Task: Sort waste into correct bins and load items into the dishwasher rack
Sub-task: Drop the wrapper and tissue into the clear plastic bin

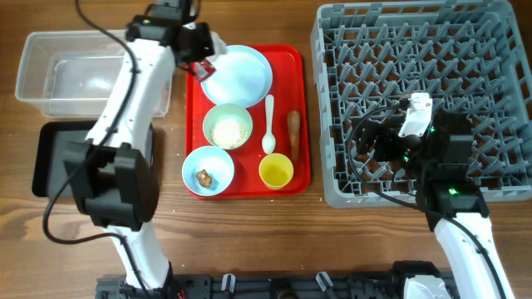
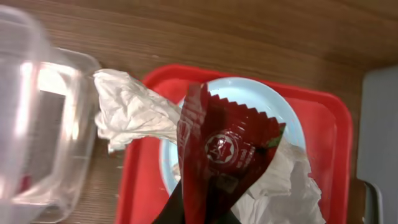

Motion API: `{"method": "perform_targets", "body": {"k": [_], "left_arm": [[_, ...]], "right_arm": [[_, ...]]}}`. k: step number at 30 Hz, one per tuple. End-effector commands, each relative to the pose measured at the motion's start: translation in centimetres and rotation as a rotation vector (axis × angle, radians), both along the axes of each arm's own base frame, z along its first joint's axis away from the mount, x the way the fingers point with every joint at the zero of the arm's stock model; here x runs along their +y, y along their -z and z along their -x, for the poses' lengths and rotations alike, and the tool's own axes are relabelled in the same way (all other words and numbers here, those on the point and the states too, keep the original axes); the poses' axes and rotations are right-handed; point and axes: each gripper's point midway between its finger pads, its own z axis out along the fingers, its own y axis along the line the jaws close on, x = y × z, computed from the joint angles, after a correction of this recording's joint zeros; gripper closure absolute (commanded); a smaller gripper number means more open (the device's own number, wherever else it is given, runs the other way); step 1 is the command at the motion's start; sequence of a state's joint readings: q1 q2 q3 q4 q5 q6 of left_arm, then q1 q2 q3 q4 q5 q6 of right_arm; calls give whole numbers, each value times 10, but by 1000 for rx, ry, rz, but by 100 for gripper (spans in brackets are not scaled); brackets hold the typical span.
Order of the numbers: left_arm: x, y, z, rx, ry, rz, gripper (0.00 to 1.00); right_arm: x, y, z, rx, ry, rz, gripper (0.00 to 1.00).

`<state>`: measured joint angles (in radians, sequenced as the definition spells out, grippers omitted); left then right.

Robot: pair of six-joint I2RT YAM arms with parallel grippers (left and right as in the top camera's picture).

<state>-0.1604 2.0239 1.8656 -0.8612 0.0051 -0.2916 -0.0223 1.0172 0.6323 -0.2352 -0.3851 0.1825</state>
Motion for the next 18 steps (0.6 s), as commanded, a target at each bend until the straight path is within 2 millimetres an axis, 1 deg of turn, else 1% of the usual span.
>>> {"method": "perform_targets", "body": {"k": [1,2,3,4,8,10,13,15,16,17,18], "left_arm": [[43,-36,-1,-72,-93,18,96],[59,-37,-1,-72,-138,18,96],[86,-35,0,-61,-242,16,96],[107,-33,3,-50,-312,19,96],[162,-23,10,-21,-449,21,96],[182,-17,15,-7,-491,20,96],[197,-19,15,-23,-523,7,96],[208,-18,11,-42,-550,-27,96],[210,-13,7,-42,-549,-33,91],[211,-8,6,-34,-550,-36,79],[211,-2,6,-22,-550,-37,52]], "right_arm": [[4,-13,-5,-24,-14,-18,0],[4,-13,-5,-23,-14,-18,0],[4,-13,-5,-25,-14,-18,0],[4,-13,-5,-25,-14,-18,0],[4,-13,-5,-26,-13,-18,0],[4,-13,-6,-27,-14,-17,0],[4,-12,-7,-25,-13,-18,0],[4,-7,-9,-3,1,-38,0],[4,-4,-9,7,1,-39,0],[4,-1,-10,16,1,-38,0],[4,0,-10,21,1,-39,0]]}}
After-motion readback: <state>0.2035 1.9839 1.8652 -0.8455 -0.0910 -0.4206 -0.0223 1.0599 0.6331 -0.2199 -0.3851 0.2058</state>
